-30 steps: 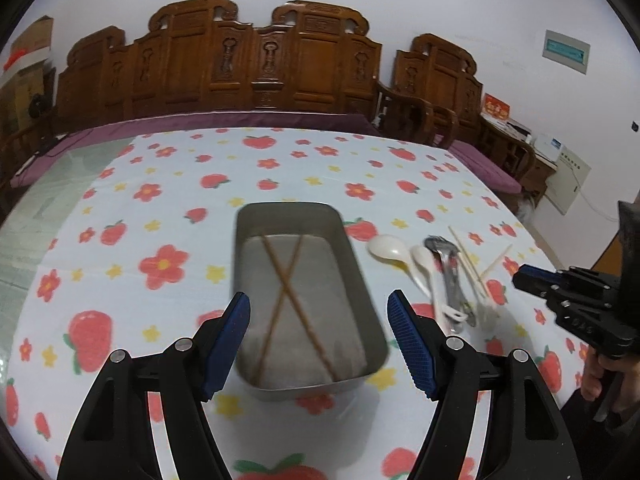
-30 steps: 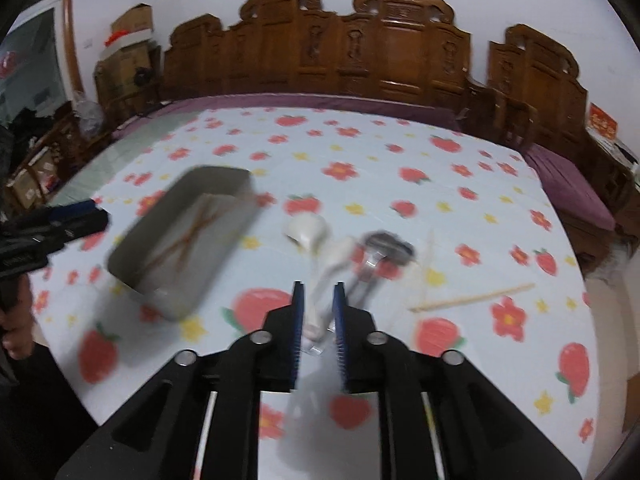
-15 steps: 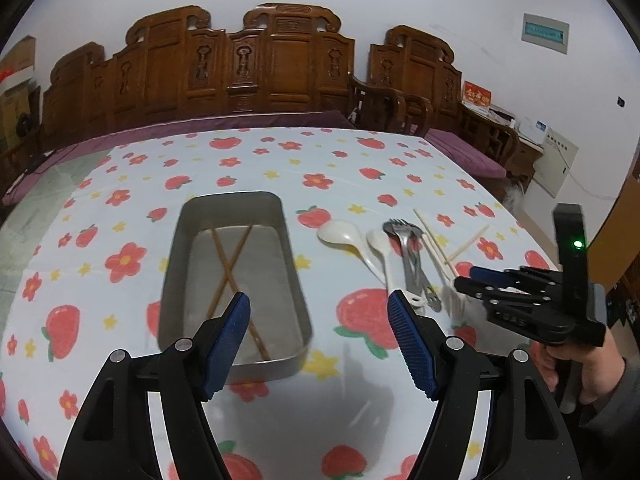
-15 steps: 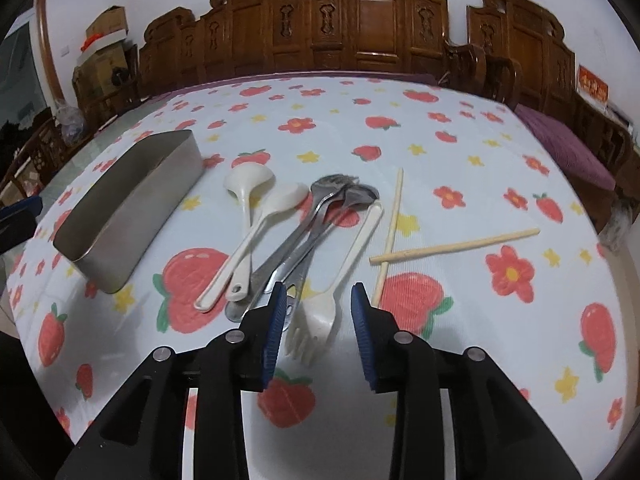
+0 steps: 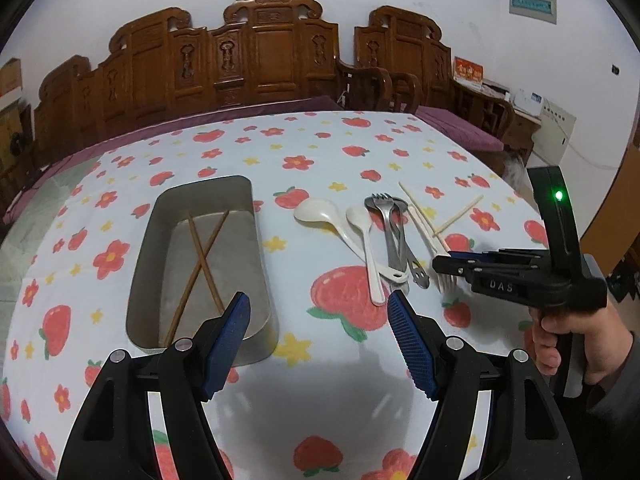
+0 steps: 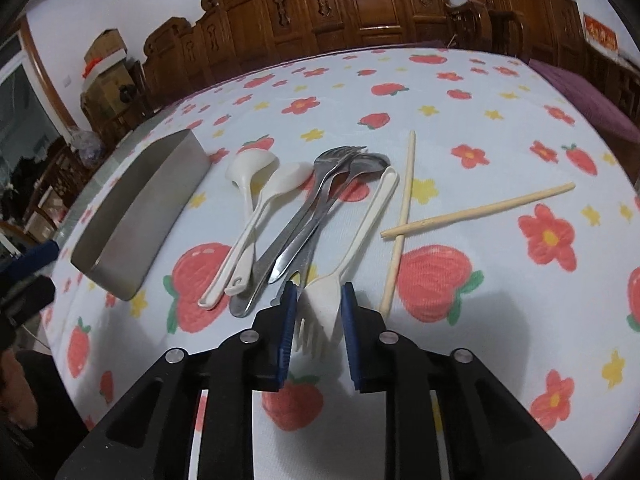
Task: Organize utensils
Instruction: 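Move the right tool to the pile and grasp the white plastic fork, then grasp a white plastic spoon with the left tool while the right tool holds the fork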
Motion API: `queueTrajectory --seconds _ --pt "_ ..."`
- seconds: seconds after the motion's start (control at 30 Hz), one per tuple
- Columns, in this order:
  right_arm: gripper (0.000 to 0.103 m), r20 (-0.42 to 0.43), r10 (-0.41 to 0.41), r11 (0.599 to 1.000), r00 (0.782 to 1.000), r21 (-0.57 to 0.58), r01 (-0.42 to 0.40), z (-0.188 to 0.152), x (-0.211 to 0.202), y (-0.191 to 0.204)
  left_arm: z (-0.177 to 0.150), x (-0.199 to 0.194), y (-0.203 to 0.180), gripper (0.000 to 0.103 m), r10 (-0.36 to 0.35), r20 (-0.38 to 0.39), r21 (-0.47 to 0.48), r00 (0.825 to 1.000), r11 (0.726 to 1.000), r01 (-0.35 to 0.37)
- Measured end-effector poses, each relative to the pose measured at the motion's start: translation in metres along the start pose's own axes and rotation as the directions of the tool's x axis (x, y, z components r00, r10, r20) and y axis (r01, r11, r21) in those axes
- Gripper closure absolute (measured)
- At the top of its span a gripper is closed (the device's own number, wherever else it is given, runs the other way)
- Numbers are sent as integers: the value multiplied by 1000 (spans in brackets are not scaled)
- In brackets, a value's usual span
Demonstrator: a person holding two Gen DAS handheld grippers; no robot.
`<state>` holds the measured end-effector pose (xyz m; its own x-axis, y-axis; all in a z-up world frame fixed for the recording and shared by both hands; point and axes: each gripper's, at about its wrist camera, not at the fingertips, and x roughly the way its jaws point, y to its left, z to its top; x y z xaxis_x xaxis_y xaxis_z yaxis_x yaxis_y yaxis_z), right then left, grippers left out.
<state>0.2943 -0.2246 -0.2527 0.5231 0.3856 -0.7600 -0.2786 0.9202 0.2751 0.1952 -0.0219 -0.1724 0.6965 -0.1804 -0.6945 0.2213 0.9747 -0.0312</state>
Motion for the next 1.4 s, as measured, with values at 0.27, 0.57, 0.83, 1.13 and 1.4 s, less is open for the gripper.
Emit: queueTrajectory --seconds 0.27,0.57,0.83,1.13,1.4 --pt "98 14 27 1000 1000 -12 -27 5 -8 3 7 19 -13 35 -4 -39 5 999 1000 4" --pt "98 82 53 998 995 -21 -52 12 -33 -6 15 66 -41 51 1 -104 77 995 997 7" --pt "98 107 62 998 992 -4 -62 16 -41 -16 28 106 -45 64 -8 -167 50 986 999 16" --pt "98 109 69 998 992 -5 -69 15 -42 -16 51 138 -46 72 -37 -186 -1 982 999 38" --pt "98 107 66 998 992 2 -67 16 -41 -16 55 162 -54 87 -7 -222 34 975 999 15"
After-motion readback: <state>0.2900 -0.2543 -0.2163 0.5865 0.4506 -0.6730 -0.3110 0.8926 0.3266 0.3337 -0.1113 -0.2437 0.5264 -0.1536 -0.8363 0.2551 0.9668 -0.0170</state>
